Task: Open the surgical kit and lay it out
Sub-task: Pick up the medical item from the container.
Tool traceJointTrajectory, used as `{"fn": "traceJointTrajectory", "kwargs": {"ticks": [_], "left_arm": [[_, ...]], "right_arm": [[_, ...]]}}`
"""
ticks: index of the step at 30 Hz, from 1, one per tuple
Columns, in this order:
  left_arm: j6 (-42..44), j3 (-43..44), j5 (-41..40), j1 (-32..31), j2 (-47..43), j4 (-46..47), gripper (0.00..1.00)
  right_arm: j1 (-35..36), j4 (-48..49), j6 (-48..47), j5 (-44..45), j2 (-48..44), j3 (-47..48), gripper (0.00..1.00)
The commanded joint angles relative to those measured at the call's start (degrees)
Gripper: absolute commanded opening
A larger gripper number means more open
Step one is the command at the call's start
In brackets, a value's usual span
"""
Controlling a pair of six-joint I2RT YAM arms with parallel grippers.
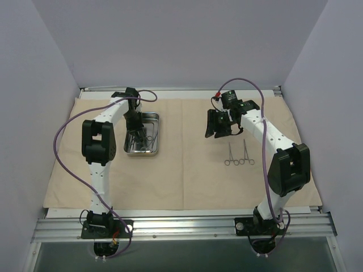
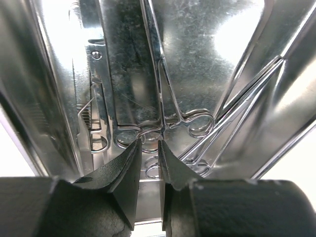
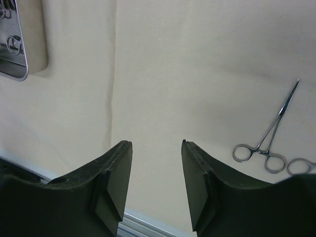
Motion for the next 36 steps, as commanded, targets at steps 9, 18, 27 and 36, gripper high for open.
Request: {"fn": "traceJointTrajectory", "kwargs": {"ticks": [9,18,27,36], "left_arm": [[0.53,0.42,-1.3,0.7,-1.94,0.71,0.29],[0.79,-2.3,-1.21,0.61,-1.41,1.68,0.28],[1.23,-1.87,-1.56,0.7,-1.05,1.94,0.12],[1.32,3.58,-3.14,0.7,-5.0,-0.07,0.02]], "right_arm": [[-0.37,-0.06,0.21,-0.95,-0.35,-0.68,0.45],[-0.37,0.12,0.65,-0.86,-0.53,-1.11,0.45],[-0.28,0.12,1.09,-0.69,-0.7,-0.85,0.45],[0.42,-0.23,1.26,-0.16,-0.18,0.9,0.45]]}}
